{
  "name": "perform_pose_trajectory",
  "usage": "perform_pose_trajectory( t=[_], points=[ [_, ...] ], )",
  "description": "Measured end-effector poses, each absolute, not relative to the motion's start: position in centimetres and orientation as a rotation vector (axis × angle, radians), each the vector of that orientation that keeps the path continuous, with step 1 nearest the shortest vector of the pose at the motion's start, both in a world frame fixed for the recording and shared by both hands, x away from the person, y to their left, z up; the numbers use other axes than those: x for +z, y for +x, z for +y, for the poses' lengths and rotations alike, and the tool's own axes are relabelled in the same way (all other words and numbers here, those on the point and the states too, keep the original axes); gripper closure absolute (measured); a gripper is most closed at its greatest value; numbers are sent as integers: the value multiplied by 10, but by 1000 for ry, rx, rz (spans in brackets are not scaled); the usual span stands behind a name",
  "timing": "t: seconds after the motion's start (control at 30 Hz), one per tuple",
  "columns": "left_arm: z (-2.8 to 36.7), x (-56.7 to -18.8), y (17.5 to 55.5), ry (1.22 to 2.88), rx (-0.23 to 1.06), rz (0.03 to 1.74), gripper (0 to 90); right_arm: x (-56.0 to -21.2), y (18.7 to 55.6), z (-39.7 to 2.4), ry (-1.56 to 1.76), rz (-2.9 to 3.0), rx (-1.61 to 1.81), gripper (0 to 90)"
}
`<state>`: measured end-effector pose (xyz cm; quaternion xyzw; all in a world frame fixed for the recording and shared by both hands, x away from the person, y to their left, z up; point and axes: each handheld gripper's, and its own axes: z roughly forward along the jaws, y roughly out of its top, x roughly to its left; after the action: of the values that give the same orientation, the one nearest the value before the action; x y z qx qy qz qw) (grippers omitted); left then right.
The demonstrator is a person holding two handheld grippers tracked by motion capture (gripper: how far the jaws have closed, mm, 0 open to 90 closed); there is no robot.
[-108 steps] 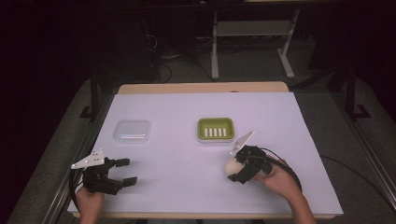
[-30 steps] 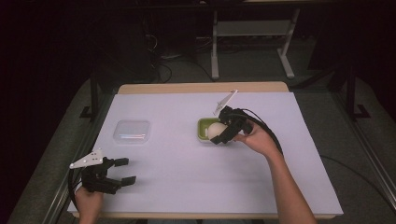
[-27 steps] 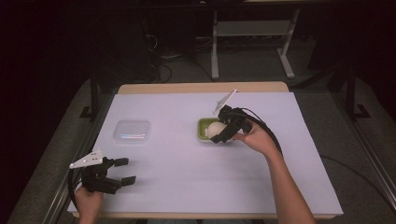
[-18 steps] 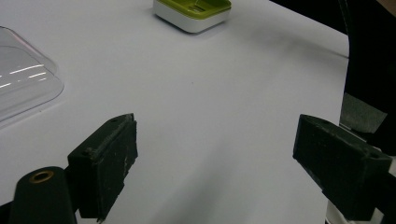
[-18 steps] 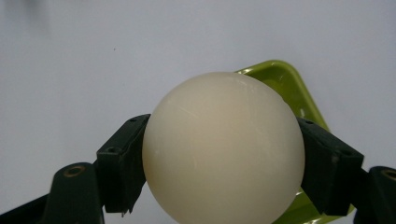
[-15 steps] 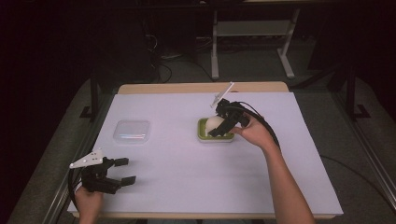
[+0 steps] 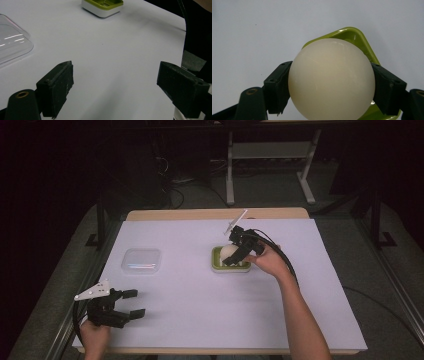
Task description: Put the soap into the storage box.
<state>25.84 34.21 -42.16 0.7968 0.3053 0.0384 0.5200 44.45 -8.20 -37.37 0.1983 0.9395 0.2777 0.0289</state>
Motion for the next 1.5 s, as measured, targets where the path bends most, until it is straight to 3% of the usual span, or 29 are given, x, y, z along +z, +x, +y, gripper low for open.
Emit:
perform_pose_trajectory(
  t=[1.5],
  points=[
    [342,-422,258,1912,92,729,131,-403,464,-78,727,2896,775,245]
  ],
)
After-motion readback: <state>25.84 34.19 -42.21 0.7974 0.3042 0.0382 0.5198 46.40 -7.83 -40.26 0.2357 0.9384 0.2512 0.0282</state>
